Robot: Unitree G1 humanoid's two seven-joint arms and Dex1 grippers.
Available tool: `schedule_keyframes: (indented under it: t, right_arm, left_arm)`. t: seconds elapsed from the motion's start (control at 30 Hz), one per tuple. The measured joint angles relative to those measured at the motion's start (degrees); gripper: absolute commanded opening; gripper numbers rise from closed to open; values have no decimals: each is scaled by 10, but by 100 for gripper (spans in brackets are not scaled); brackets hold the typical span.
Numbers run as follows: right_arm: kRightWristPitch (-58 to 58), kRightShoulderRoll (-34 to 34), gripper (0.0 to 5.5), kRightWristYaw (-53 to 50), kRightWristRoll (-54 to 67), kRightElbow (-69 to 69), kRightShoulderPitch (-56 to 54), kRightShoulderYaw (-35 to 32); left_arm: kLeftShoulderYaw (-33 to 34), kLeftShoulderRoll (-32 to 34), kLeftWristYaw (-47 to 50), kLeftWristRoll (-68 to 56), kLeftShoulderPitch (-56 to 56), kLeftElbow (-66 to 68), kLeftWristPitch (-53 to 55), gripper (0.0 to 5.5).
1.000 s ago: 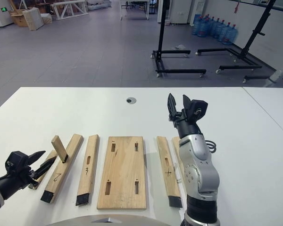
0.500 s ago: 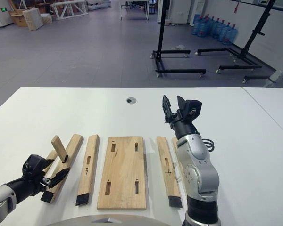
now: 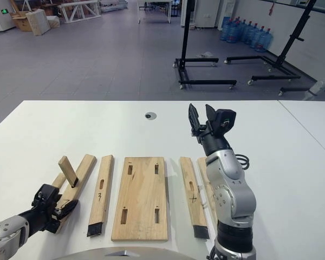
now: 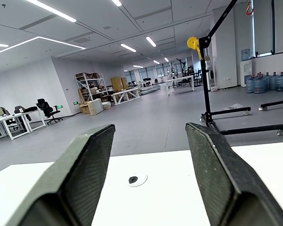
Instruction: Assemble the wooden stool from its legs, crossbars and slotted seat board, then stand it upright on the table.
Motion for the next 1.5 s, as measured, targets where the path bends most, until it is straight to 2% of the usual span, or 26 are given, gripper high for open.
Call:
schedule_keyframes:
  t: [0.03,0.3,0.37,0.47,0.53,0.7,0.77,0.83,1.0,1.23,1.47,1.5]
  right_arm:
    - [0,0,277,2,0,1,-3,0]
    - [0,-6,277,19,23,26,-31,-15]
    - [17,-1,277,29,73,30,-41,-27]
    - [75,-4,277,100,220,44,-56,-50]
    - [107,-23,310,145,312,61,-79,-70]
    - [167,-65,392,225,437,149,-143,-92]
    - [176,-64,424,245,454,179,-168,-86]
    - [190,-65,426,281,467,202,-188,-71]
    - [212,-81,426,365,469,230,-215,-36]
    - [225,-97,426,425,457,249,-233,-10]
    - [236,-97,309,448,460,251,-236,-10]
    - [234,-95,280,450,460,251,-236,-11]
  left_arm:
    - [0,-1,2,1,-1,1,-1,205]
    - [29,-53,4,-23,-47,64,-49,203]
    - [44,-72,-14,-59,-83,70,-69,203]
    - [74,-94,-49,-145,-185,100,-84,203]
    - [90,-106,-61,-203,-251,119,-89,203]
    - [79,-122,-119,-330,-355,126,-86,203]
    - [65,-120,-150,-374,-385,131,-76,203]
    - [47,-116,-177,-410,-400,138,-57,203]
    - [-6,-80,-257,-429,-400,147,-28,203]
    - [-33,-54,-310,-450,-409,159,-15,203]
    - [-56,-48,-325,-423,-443,190,-23,203]
    - [-56,-48,-326,-420,-443,193,-26,203]
